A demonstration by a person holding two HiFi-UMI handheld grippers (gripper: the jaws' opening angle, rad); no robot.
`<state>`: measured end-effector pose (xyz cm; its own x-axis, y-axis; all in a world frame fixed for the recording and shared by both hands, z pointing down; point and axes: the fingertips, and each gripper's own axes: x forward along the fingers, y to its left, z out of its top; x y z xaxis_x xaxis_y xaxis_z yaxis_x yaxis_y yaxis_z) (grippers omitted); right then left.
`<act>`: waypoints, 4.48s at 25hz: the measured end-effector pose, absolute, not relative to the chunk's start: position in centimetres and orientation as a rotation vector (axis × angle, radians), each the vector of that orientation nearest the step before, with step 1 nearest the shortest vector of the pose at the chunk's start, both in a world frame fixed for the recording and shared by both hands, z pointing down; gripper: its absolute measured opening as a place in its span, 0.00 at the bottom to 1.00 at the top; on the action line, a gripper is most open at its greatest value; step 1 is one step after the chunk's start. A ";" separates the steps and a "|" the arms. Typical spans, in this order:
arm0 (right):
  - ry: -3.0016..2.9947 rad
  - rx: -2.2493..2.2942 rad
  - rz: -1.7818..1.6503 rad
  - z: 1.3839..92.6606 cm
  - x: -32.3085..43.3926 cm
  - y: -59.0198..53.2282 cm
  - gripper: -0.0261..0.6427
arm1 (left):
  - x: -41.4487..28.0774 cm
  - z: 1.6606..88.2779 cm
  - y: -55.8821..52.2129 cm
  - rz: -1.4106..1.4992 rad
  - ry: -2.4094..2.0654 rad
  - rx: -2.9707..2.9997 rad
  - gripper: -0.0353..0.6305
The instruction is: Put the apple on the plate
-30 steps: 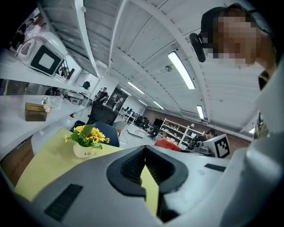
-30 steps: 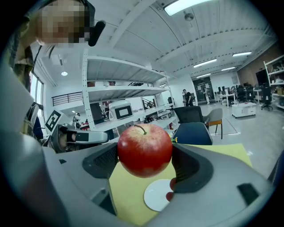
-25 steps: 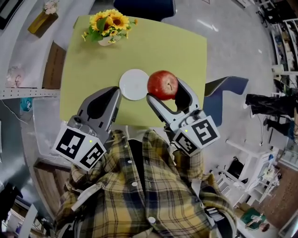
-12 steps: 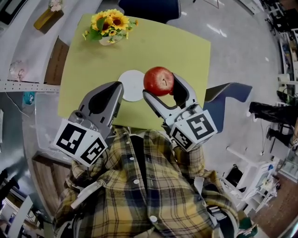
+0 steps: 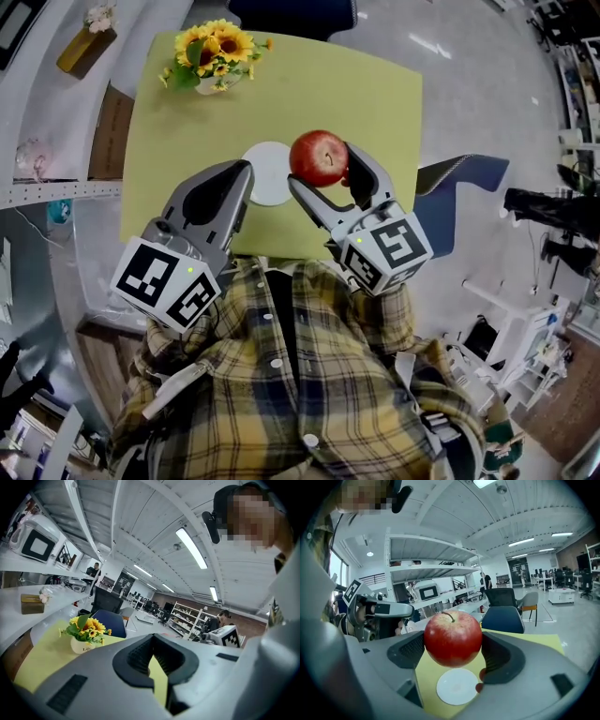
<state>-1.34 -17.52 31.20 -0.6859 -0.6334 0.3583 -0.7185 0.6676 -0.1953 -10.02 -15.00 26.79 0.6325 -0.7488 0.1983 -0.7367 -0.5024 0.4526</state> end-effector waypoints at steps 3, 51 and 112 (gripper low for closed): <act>-2.613 1.107 0.485 31.3 -1.8 -17.7 0.58 | -10.4 26.6 -15.4 -0.039 -1.139 2.365 0.06; -2.389 0.897 0.526 51.9 -6.9 -17.2 0.58 | -13.8 40.7 -15.2 0.135 -1.246 2.093 0.06; -2.328 0.973 0.527 50.5 -6.2 -16.1 0.58 | -14.2 38.6 -16.6 0.109 -1.156 2.193 0.06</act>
